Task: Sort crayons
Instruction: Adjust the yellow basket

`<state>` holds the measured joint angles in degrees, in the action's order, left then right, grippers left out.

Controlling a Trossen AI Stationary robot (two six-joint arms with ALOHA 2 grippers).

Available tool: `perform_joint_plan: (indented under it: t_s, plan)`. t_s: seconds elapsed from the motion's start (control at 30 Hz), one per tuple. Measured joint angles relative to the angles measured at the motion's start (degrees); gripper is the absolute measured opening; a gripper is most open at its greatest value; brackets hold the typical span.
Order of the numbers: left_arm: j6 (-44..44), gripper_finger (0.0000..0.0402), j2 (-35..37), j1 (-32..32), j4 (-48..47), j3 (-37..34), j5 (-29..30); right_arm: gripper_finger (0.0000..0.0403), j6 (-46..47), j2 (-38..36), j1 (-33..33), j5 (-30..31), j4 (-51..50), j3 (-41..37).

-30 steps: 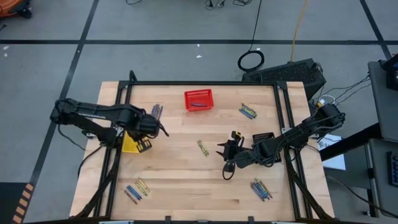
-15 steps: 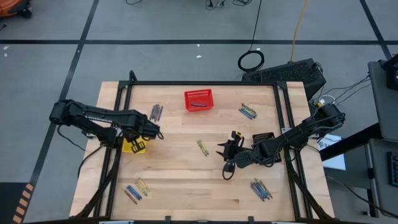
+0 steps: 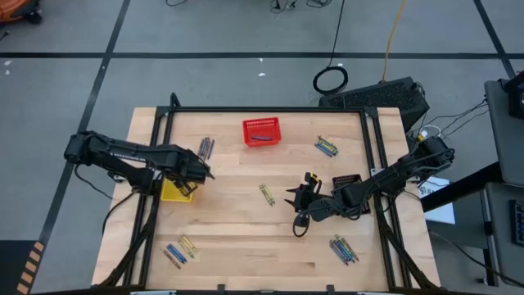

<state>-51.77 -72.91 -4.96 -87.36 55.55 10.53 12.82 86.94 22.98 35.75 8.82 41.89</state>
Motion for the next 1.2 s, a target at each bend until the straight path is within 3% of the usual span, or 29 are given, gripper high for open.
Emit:
perform_joint_plan:
  t_s: [0.13,0.33,0.57,0.9,1.2]
  plan:
    - [-11.08,0.0191,0.01,-1.01,4.05,-0.33,5.45,0.013,-0.12,0.0,0.0,0.0,0.0,0.0]
    - [-19.08,0.0191,-0.01,-1.08,9.94,-4.18,6.11,0.013,-0.17,0.0,0.0,0.0,-0.02,0.0]
    - [-22.3,0.0191,-0.01,-1.08,18.25,-7.2,4.57,0.013,-0.18,0.0,0.18,0.0,-0.03,0.0]
    - [-26.06,0.0191,-0.2,-1.1,18.59,-7.34,1.4,0.013,-0.42,0.0,2.05,0.05,-0.04,0.02]
    - [-29.47,0.0178,-4.62,-2.83,19.95,-7.34,-0.69,0.013,-0.66,-0.02,3.43,0.24,0.0,0.04]
